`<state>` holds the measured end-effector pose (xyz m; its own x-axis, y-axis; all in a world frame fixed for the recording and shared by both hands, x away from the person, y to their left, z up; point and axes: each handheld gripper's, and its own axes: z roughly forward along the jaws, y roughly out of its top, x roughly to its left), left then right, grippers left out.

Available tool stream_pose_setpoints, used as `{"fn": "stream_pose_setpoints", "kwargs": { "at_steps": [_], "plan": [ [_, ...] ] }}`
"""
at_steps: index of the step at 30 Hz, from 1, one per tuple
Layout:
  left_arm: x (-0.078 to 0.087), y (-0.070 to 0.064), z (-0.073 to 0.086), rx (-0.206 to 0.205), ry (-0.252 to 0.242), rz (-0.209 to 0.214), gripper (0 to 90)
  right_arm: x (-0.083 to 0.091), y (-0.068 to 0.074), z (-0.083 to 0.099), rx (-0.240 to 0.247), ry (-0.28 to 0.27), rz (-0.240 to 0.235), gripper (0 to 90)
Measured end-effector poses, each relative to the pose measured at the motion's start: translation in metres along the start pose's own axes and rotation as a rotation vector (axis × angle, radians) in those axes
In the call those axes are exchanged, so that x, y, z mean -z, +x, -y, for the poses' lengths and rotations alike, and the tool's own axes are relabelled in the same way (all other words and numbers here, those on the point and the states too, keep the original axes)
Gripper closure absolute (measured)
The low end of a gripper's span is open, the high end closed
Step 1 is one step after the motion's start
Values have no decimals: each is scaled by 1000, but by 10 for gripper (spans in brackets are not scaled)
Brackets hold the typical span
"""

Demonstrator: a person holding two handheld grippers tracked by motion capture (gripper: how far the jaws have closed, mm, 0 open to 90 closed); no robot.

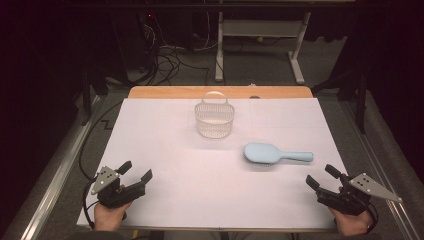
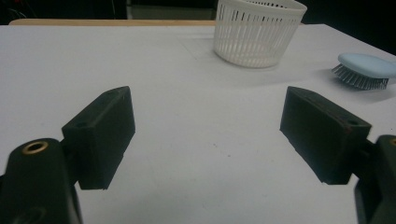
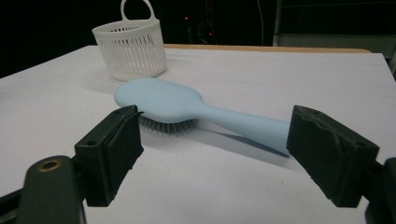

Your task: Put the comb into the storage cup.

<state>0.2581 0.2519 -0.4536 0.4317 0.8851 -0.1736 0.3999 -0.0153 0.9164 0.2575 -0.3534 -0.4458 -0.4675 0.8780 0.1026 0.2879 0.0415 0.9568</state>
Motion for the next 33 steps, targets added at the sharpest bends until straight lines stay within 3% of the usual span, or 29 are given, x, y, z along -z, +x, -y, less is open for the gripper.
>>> {"fn": "stream_pose_setpoints", "kwargs": {
  "at_steps": [25, 33],
  "plan": [
    [0, -1, 0, -11, -2, 8, 171, 6, -2, 0, -47, -5, 21, 175],
    [-2, -1, 0, -13, -3, 18, 172, 6, -5, -5, -61, -34, 19, 175]
  ]
}}
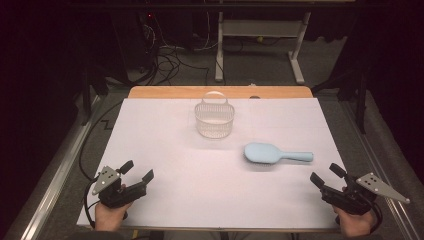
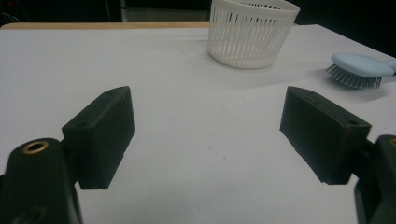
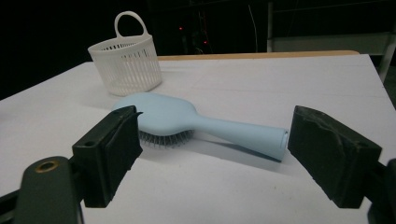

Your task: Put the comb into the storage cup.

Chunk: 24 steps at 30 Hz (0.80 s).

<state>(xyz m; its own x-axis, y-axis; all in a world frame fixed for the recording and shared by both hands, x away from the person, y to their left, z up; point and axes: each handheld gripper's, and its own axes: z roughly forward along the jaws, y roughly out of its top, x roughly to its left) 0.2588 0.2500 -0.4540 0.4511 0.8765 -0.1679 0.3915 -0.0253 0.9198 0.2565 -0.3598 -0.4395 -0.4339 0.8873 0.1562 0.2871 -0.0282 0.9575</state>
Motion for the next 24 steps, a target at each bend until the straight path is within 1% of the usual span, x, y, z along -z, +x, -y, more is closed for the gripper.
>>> {"fn": "stream_pose_setpoints", "kwargs": {
  "at_steps": [2, 7, 13, 14, 19, 24],
  "plan": [
    [0, 0, 0, -1, -1, 1, 171, 0, 1, -1, 0, -3, 2, 175],
    [0, 0, 0, 1, -1, 3, 172, -2, 6, -5, 29, -13, -1, 175],
    [-1, 0, -1, 3, 0, 2, 171, -4, 10, -8, 35, -19, -7, 169],
    [-1, -1, -1, 1, 1, 5, 172, -5, 12, -9, 36, -29, -13, 161],
    [-1, -1, 0, -5, 2, 12, 172, -8, 15, -11, 44, -12, -40, 162],
    [-1, -1, -1, -3, 0, 13, 171, -12, 20, -15, 49, -17, -56, 162]
  ]
}}
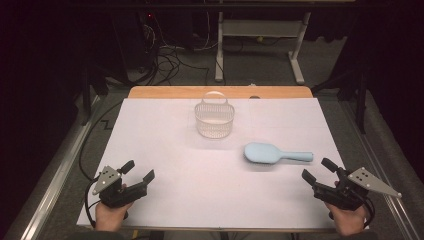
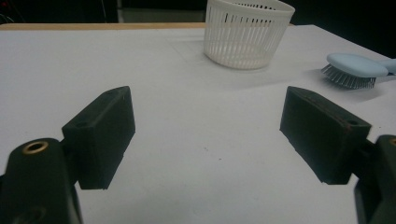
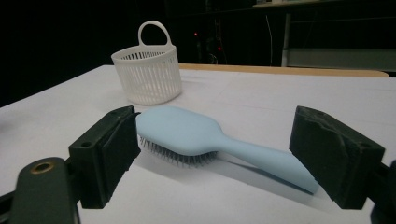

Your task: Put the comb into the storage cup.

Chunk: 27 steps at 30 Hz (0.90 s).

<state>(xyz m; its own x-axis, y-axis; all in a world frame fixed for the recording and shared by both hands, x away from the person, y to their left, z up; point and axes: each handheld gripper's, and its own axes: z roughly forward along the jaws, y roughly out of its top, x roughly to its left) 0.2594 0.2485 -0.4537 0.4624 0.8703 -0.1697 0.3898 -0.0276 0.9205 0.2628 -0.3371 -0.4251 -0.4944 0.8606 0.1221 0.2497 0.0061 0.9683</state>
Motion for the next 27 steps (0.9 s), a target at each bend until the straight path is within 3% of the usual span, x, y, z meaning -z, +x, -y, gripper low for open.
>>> {"fn": "stream_pose_setpoints", "kwargs": {
  "at_steps": [7, 12, 27],
  "plan": [
    [0, 0, 0, 1, -4, -6, 171, -7, 3, -9, 16, -7, -24, 161],
    [0, 0, 0, 4, -7, -8, 171, -15, 5, -14, 1, -12, -54, 161],
    [0, 0, 1, -4, 2, -9, 171, -40, 7, -20, 21, 12, -79, 168]
  ]
}}
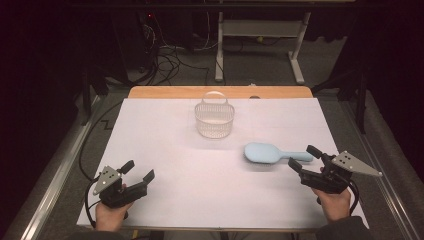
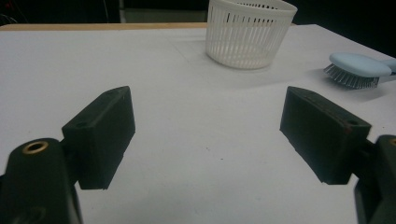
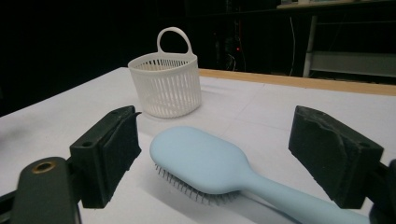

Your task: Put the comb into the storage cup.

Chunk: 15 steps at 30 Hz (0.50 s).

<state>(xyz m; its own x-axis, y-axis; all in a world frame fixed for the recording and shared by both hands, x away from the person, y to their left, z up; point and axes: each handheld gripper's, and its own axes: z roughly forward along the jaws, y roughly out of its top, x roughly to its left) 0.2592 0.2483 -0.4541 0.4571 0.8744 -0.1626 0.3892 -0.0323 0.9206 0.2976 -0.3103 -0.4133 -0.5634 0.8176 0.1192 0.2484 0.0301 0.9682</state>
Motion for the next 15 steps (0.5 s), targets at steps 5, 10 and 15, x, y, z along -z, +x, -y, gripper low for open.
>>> {"fn": "stream_pose_setpoints", "kwargs": {
  "at_steps": [5, 10, 15],
  "plan": [
    [0, 0, 0, 0, -1, 2, 171, -4, -2, -1, -2, 0, 9, 169],
    [-1, -1, 0, -4, 4, 5, 171, -13, -4, -3, -2, 9, 4, 172],
    [-2, -1, 0, -6, 9, 3, 171, -19, -4, -5, 9, 7, 15, 172]
  ]
}}
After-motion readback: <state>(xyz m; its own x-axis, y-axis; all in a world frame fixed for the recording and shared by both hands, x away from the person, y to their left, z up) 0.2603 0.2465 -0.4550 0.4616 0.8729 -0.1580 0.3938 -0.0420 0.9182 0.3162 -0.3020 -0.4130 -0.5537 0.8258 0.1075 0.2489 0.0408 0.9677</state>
